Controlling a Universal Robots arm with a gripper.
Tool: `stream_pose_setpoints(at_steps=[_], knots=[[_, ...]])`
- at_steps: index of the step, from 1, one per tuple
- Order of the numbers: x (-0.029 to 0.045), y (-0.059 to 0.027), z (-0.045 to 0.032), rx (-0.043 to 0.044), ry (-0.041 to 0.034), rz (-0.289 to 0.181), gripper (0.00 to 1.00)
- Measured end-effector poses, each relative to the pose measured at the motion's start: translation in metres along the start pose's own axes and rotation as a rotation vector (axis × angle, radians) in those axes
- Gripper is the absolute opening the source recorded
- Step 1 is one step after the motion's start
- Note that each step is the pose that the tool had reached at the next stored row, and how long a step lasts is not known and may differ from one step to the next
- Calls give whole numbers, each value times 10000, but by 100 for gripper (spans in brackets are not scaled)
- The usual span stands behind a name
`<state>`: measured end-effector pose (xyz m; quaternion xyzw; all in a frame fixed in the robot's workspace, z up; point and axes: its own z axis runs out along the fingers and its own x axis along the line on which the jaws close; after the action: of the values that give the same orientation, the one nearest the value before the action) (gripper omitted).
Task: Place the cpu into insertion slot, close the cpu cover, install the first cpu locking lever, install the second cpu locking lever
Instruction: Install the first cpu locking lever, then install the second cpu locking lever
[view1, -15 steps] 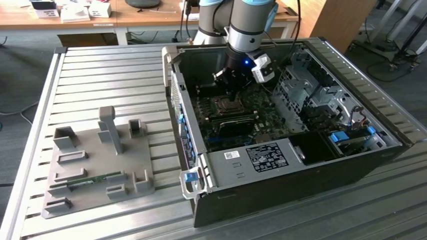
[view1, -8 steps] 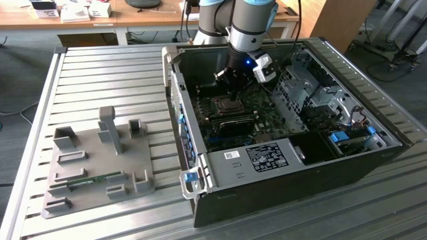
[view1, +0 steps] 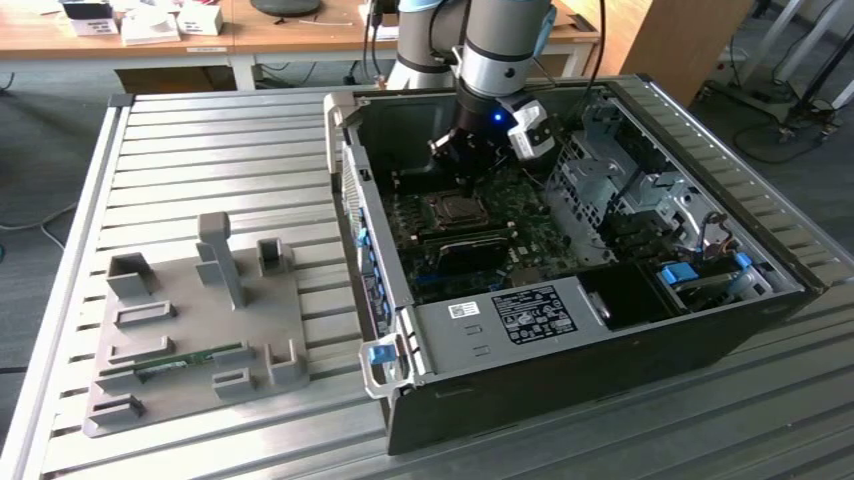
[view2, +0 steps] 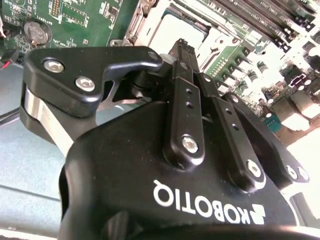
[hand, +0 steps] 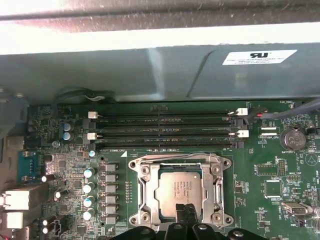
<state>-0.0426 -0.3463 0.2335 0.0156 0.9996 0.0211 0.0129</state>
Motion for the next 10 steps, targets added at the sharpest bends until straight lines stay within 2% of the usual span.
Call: stream_pose_setpoints(at_steps=[10], knots=[[1,0,-8,-6,2,1,11]])
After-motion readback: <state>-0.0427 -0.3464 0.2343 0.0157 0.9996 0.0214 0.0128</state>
